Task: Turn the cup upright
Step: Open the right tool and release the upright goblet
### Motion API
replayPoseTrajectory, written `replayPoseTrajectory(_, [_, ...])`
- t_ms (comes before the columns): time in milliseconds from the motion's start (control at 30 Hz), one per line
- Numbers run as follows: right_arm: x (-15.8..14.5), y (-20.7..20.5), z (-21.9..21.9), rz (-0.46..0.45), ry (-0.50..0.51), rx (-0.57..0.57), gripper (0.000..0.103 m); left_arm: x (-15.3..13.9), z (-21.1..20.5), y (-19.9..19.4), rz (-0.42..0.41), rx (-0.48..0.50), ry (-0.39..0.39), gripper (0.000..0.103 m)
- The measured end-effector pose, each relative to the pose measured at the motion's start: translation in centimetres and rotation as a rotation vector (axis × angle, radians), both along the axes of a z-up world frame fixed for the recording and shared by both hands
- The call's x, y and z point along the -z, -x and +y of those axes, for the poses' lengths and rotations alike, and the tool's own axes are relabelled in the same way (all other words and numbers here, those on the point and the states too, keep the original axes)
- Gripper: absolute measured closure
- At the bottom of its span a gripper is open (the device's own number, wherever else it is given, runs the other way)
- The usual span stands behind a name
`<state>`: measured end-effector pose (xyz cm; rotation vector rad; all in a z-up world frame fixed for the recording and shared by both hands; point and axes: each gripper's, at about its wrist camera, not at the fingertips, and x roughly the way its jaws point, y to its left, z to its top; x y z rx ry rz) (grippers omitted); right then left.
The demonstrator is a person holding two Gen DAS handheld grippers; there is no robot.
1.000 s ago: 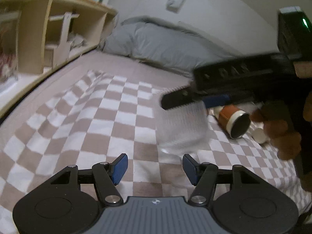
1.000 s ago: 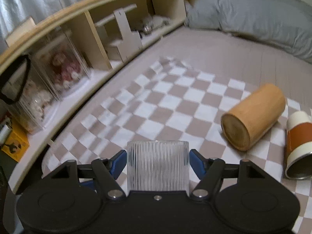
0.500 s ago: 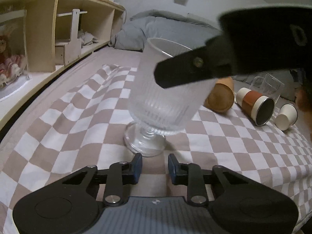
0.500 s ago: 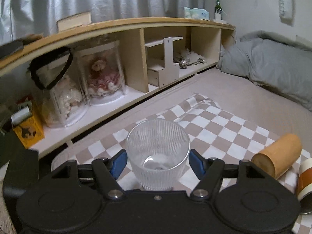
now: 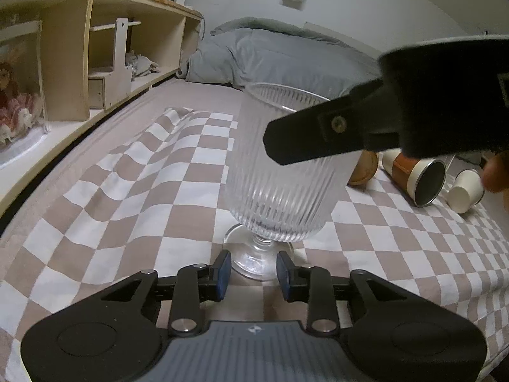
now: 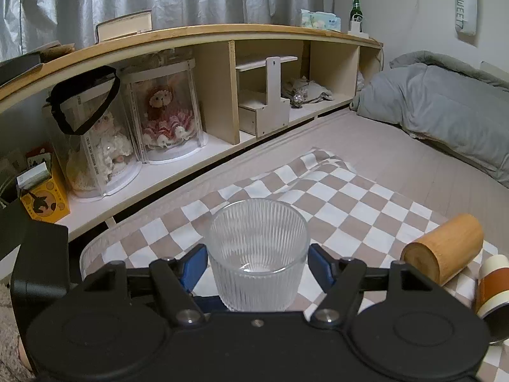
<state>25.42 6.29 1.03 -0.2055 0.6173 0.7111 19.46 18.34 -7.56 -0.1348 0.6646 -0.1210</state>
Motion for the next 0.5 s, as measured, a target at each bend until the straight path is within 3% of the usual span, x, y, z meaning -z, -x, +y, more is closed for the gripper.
replayPoseTrajectory(100, [0.0, 0.1, -0.2, 0.007, -0.005, 0.002, 0.032, -0.3, -0.3, 0.4, 0.002, -0.005, -0.017, 0.057])
replayPoseTrajectory(233, [-0.7, 0.9, -1.5, -0.039, -0.057, 0.016, 0.021, -0.9, -0.5, 1.4, -0.003, -0.007, -0.049, 0.044])
replayPoseTrajectory(300, [-1.2, 1.5, -2.6, -0.044, -0.089, 0.014, 0.02, -1.3, -0.6, 1.9, -0.002, -0.024, -0.065, 0.024])
replayPoseTrajectory(500, [-1.5, 3.4, -6.5, -0.075, -0.127, 0.05, 0.019, -3.8, -0.6, 4.2, -0.024, -0.074, -0.084, 0.016])
